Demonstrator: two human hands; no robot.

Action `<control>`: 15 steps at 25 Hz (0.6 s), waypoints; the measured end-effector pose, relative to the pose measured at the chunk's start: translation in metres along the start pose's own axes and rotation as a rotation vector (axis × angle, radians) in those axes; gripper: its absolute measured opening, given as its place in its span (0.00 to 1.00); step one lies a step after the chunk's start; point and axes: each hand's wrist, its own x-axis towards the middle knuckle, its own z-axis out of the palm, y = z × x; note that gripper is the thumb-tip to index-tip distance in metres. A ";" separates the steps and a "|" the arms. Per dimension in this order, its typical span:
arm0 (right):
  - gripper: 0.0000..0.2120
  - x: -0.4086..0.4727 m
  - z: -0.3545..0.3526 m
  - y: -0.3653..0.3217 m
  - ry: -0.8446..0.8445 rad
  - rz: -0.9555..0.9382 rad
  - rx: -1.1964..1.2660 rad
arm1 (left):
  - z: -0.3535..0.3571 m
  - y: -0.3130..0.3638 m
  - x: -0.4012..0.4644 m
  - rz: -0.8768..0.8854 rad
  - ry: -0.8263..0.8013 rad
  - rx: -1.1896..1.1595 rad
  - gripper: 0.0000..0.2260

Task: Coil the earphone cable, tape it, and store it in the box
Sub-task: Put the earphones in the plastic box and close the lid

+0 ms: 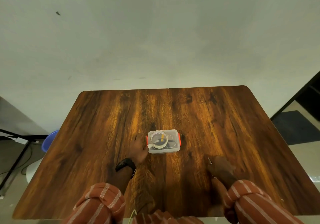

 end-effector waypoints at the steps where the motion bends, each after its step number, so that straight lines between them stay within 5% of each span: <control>1: 0.27 0.013 0.005 0.005 -0.005 -0.010 0.031 | -0.001 0.002 -0.002 -0.010 0.004 -0.014 0.30; 3: 0.33 -0.002 -0.009 -0.011 -0.005 -0.021 0.089 | -0.002 0.005 -0.004 -0.036 0.014 -0.079 0.23; 10: 0.11 -0.065 -0.063 -0.166 -0.071 -0.110 0.318 | 0.005 0.005 0.002 -0.142 -0.038 -0.270 0.16; 15: 0.17 -0.051 -0.058 -0.216 -0.166 -0.185 0.081 | 0.005 0.009 0.001 -0.197 -0.054 -0.380 0.19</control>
